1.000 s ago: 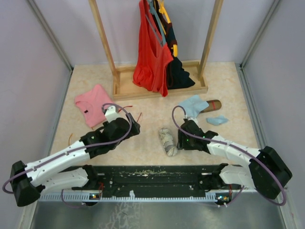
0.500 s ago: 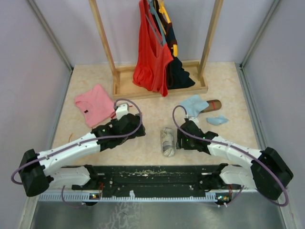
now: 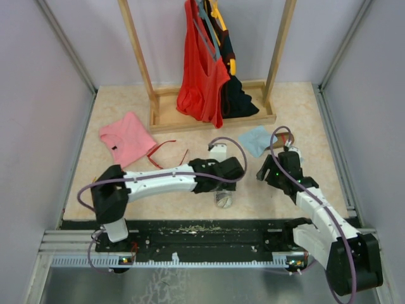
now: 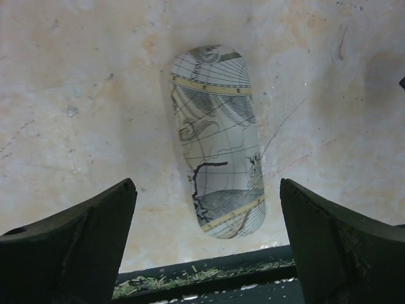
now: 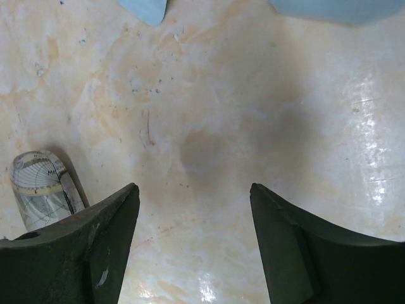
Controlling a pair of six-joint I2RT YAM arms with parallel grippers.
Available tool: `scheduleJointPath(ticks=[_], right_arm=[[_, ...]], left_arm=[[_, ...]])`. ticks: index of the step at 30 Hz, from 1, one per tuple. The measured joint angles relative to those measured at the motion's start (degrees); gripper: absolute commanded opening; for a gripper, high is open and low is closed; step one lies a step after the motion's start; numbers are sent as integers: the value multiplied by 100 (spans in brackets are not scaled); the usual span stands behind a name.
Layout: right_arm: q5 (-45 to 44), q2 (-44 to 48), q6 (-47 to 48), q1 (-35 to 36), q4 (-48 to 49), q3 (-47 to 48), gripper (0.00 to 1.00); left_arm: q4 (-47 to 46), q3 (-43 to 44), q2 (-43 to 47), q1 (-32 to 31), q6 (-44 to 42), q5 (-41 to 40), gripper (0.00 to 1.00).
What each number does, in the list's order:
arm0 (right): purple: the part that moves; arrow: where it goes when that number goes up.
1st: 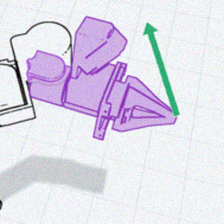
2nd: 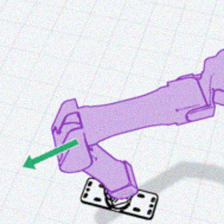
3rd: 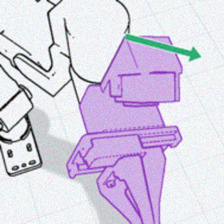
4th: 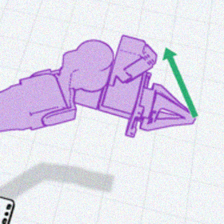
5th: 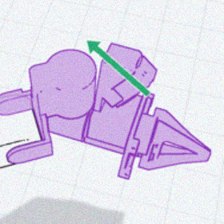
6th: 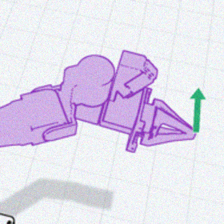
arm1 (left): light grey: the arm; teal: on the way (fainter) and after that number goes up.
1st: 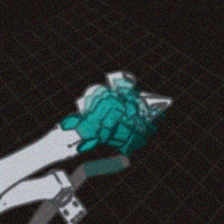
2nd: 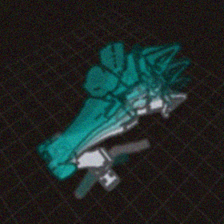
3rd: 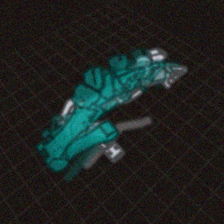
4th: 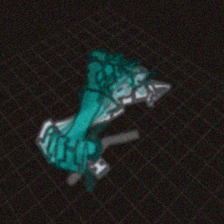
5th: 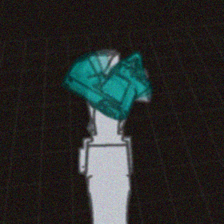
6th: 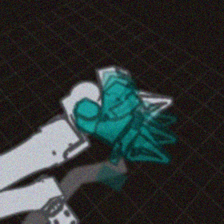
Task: Organize the sunglasses
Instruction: Open the sunglasses case at the center of the board.
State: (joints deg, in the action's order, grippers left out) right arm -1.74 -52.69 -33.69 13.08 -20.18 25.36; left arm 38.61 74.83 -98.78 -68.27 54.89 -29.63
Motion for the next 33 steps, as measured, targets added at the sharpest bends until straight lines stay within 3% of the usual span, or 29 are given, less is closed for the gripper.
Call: scheduleJointPath(ticks=[7, 23, 33], right_arm=[[461, 35, 28, -87, 125, -267, 72], [595, 37, 179, -90, 175, -293, 73], [599, 37, 221, -90, 177, -293, 73]], left_arm=[[549, 706, -1029, -125, 376, 11, 100], [684, 994, -1488, -122, 531, 13, 100], [662, 1097, -1698, -122, 533, 4, 85]])
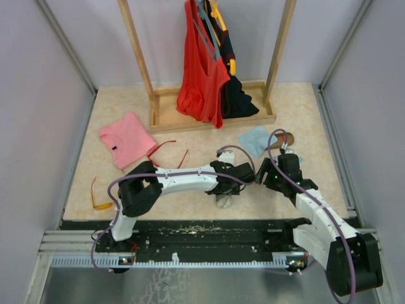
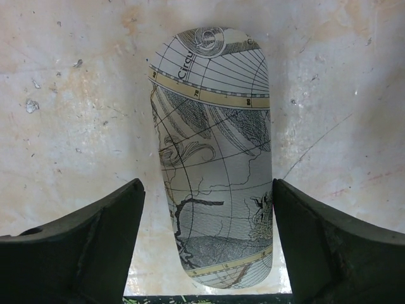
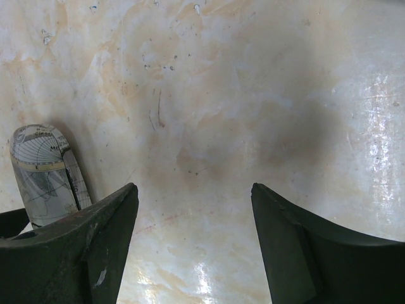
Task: Organize the sunglasses
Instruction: Open the sunglasses case at the center of the board.
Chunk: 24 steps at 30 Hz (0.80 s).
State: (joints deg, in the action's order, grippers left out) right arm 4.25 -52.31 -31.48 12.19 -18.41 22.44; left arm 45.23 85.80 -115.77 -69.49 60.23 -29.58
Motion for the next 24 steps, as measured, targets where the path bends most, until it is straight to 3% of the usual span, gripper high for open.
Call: scheduleJointPath(ticks=[9, 16, 20, 23, 24], right_arm=[[-2, 0, 4, 0, 0, 0, 73], [0, 2, 4, 0, 2, -7, 73], [0, 7, 4, 0, 2, -7, 73], [15, 39, 7, 0, 2, -7, 73], [26, 76, 20, 0, 2, -7, 73]], left_arm=[[-15, 26, -52, 0, -2, -9, 69], [-9, 24, -52, 0, -7, -81, 49], [-22, 2, -44, 0, -11, -109, 27], [-76, -85, 17, 2, -81, -122, 2], [-157, -177, 85, 15, -142, -122, 1]])
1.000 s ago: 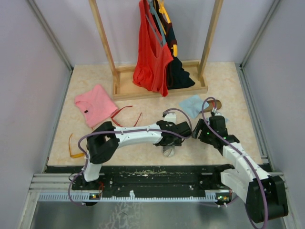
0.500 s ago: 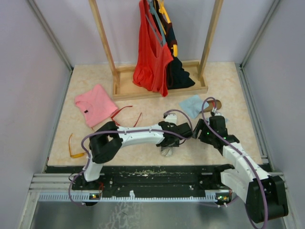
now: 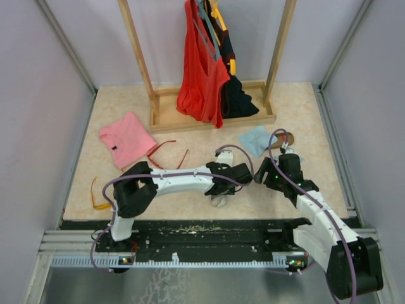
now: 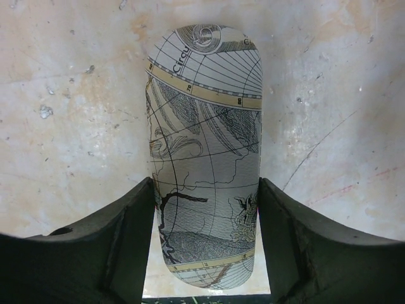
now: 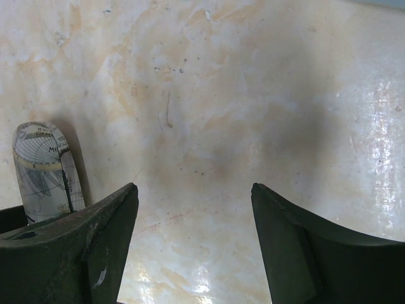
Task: Organize the sunglasses
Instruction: Open the sunglasses case at the center of the board.
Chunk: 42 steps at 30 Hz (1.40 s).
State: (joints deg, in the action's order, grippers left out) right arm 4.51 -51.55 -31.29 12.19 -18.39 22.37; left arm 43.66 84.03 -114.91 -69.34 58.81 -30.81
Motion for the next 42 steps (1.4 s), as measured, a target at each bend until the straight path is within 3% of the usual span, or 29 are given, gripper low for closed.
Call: scheduleJointPath(ticks=[5, 8, 14, 22, 27, 35, 38, 42], right_arm=[[184, 551, 31, 0, 31, -26, 73], [378, 1145, 26, 0, 140, -26, 73], [793, 2277, 20, 0, 442, -24, 74], [1805, 2865, -70, 0, 1049, -13, 81], [2516, 2966, -321, 0, 1606, 48, 87], [3414, 2815, -1650, 72, 4024, 9, 94], [3477, 2538, -1932, 466, 4769, 24, 95], [3368, 2168, -1801, 1460, 4972, 289, 95]], left_arm=[[-953, -1001, 1016, 39, -673, 179, 1], [-2092, -2072, 2345, 146, -1429, 614, 1], [-3773, -2931, 4002, 428, -2463, 1580, 1], [-4513, -3388, 4996, 872, -2870, 2940, 5], [-4798, -3829, 5698, 949, -2889, 3106, 1], [-5097, -3853, 6129, 960, -3220, 3427, 1], [-5237, -3856, 6175, 962, -3329, 3663, 1], [-5569, -3858, 6314, 962, -3379, 3954, 1]])
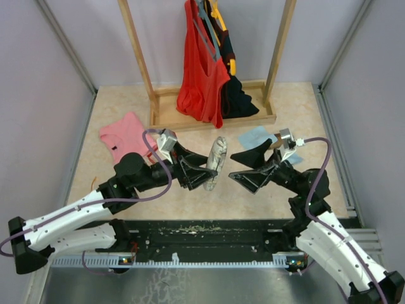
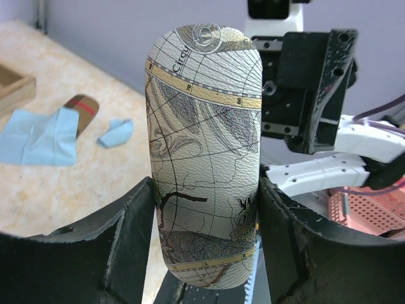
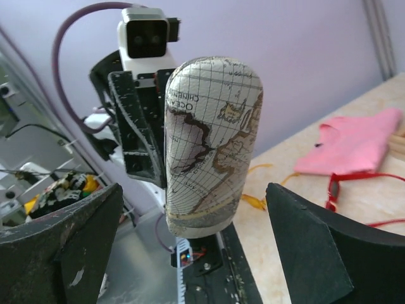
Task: Organize the sunglasses
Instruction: Open the sunglasses case at the center of the board.
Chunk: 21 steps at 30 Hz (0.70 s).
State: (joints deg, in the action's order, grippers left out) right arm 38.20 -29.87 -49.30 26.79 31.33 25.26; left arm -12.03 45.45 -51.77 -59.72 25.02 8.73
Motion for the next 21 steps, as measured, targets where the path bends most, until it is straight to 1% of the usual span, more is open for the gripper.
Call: scheduleJointPath(ticks=[3, 7, 16, 21], right_arm=[[-146, -173, 164, 492, 162, 175, 95], [-315, -380, 302, 846, 380, 299, 95], [-664, -872, 555, 1307, 581, 542, 95], [-754, -1029, 632, 1493, 643, 640, 93]], left_arm=[[-262, 0, 118, 0, -4, 166, 1], [-490, 0, 227, 0, -2, 271, 1], [-643, 0, 249, 0, 4, 468, 1], [-645, 0, 249, 0, 24, 514, 1]])
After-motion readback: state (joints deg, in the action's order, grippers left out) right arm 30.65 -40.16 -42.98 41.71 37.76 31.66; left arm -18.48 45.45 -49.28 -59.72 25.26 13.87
